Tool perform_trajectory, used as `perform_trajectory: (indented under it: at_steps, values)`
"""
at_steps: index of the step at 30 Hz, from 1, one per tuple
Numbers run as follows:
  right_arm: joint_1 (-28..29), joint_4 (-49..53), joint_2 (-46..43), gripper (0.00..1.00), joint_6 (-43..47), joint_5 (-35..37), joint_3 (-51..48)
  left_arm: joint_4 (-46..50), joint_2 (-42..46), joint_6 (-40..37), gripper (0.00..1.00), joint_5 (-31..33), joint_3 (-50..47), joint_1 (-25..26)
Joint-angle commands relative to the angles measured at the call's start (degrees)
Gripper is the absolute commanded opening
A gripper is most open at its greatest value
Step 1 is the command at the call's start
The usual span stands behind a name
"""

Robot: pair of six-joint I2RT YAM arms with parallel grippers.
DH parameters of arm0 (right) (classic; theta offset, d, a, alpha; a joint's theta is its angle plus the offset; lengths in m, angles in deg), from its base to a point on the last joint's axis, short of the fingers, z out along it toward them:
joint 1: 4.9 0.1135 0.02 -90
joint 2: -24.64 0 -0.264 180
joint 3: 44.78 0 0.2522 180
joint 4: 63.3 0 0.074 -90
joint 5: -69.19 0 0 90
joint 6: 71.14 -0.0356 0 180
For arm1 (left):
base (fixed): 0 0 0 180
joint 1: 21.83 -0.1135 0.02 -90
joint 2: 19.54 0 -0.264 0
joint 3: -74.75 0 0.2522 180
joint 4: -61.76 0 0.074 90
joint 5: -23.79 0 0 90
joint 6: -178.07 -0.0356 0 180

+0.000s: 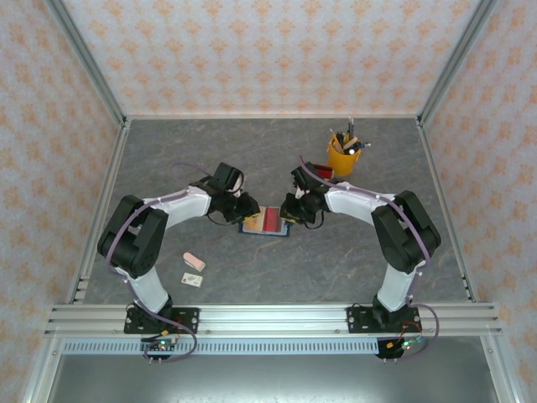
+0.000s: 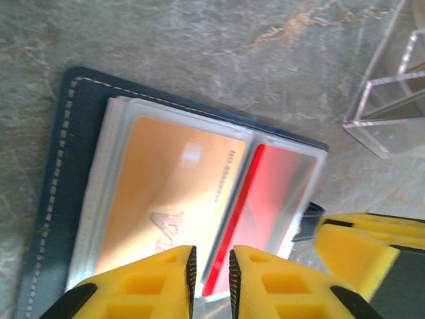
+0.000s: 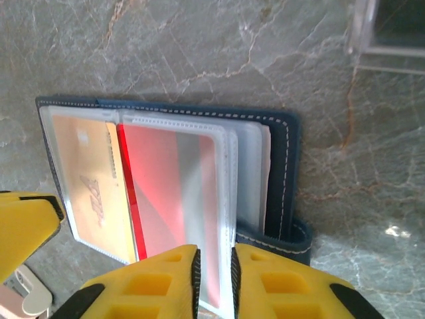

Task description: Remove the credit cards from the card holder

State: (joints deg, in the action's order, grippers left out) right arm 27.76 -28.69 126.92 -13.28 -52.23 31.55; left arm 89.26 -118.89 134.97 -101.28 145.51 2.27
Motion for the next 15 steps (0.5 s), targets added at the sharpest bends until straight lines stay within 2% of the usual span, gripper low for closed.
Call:
perform_trajectory:
  at_steps: [1, 15]
  values:
    - [0.72, 2.23, -1.35, 0.22, 1.24, -2.19, -0.08, -1.54, 1.31, 0.62, 0.23, -1.65, 0.14, 1.67]
    - [1.44, 2.63, 2.26, 0.18, 0.94, -0.75, -0.51, -4.23, -3.39, 2.9, 0.22, -2.28, 1.06, 3.32]
